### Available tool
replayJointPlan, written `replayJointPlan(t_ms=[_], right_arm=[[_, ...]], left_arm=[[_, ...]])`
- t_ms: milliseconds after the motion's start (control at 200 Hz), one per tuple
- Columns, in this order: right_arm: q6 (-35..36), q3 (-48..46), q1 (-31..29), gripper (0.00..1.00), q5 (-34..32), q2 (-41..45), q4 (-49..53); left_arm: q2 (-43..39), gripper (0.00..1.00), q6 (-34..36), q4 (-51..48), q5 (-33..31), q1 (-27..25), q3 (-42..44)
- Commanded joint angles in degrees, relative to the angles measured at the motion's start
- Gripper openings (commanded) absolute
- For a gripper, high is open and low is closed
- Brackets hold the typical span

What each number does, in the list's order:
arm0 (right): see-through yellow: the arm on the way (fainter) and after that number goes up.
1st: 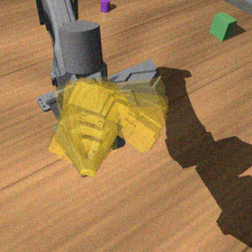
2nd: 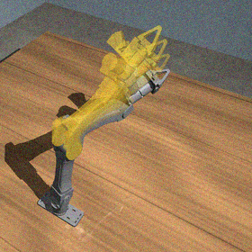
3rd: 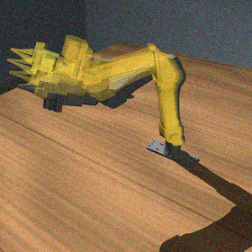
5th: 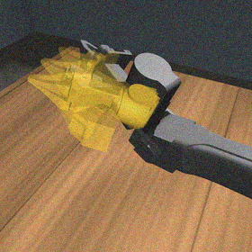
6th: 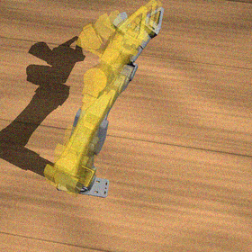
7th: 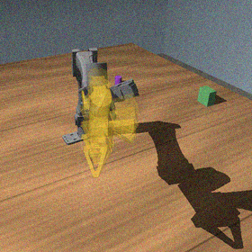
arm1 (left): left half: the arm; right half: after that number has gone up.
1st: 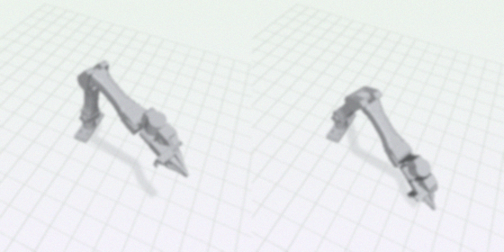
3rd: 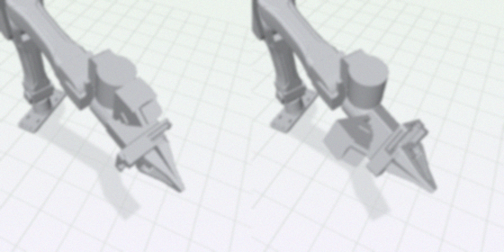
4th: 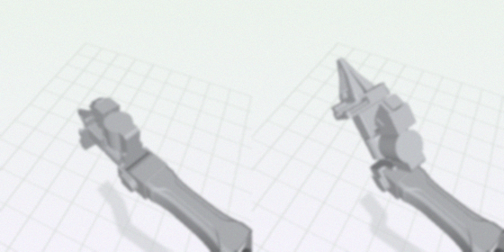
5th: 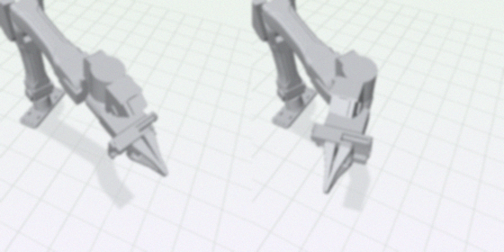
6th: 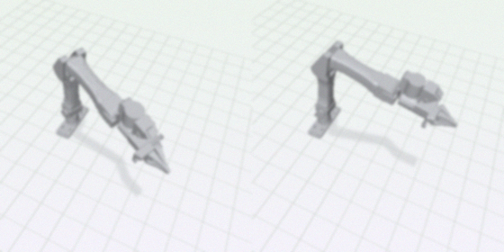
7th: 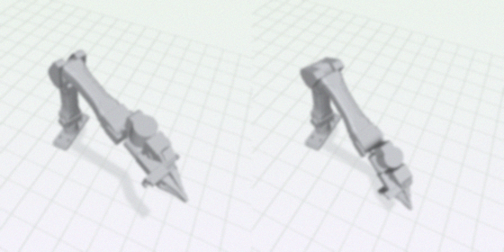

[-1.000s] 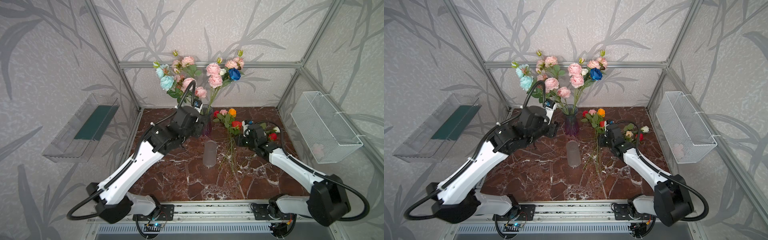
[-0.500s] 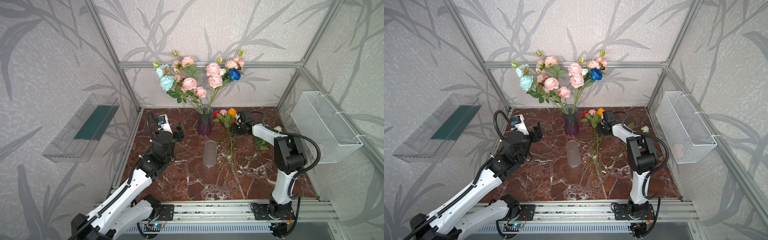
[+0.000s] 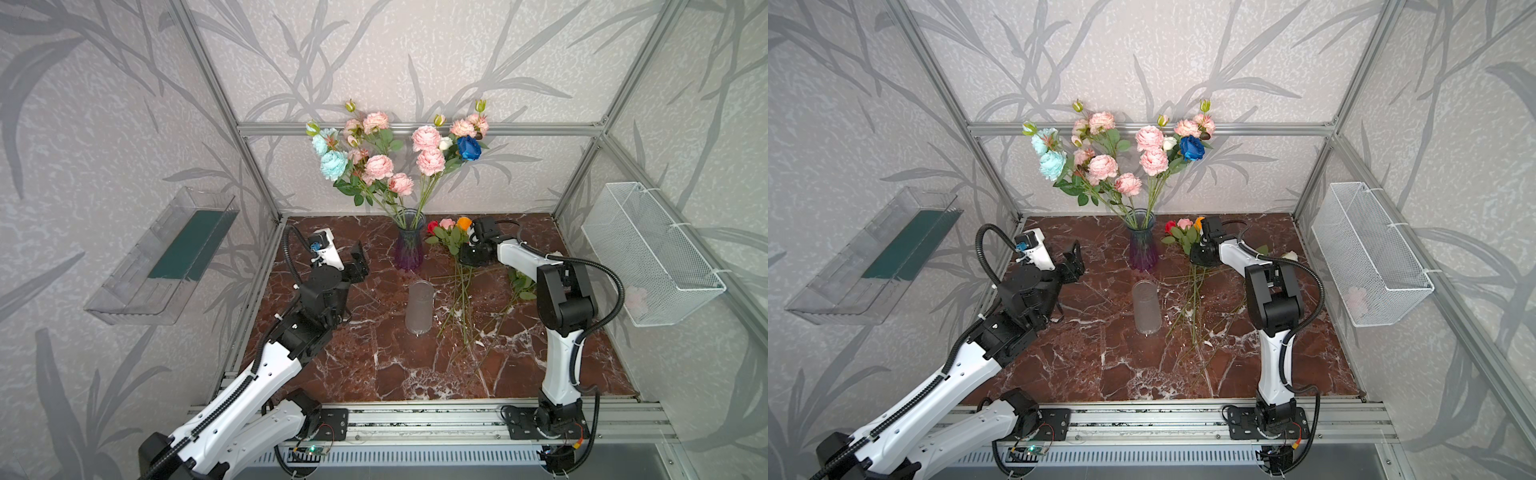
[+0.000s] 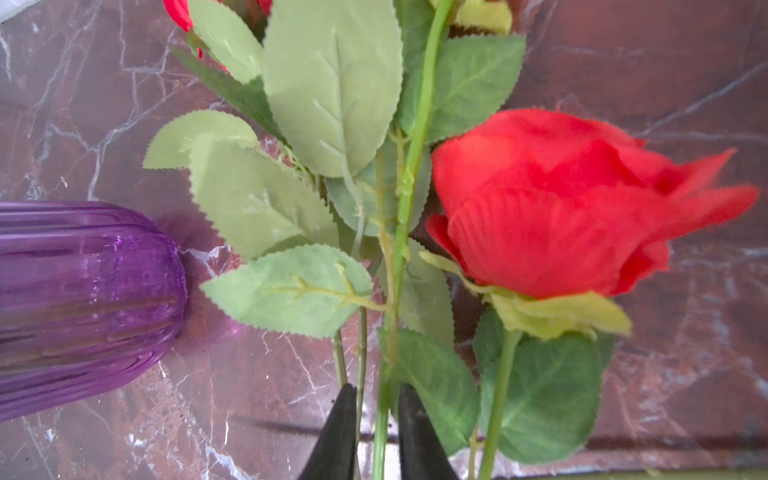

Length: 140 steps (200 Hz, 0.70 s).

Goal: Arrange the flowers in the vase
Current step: 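Lift the yellow rose upright out of the pile with the right gripper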

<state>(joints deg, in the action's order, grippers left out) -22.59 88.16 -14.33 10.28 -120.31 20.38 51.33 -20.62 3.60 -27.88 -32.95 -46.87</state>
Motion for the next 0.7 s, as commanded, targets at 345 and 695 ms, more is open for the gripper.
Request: replayJointPlan(t_ms=[345,695], right_arm=[[0.0,-2.15,0.44,0.03,-1.09,5.51,-1.54],[-1.03,-21.36,0.42,0.03,-10.08,32.29,-14.44]], left_arm=[[0.5,0.75,-1.45,0.15,2.02,-0.38,-1.11],[-0.62,0.75,-2.14,-0.08,3.53,-1.05,-1.17]])
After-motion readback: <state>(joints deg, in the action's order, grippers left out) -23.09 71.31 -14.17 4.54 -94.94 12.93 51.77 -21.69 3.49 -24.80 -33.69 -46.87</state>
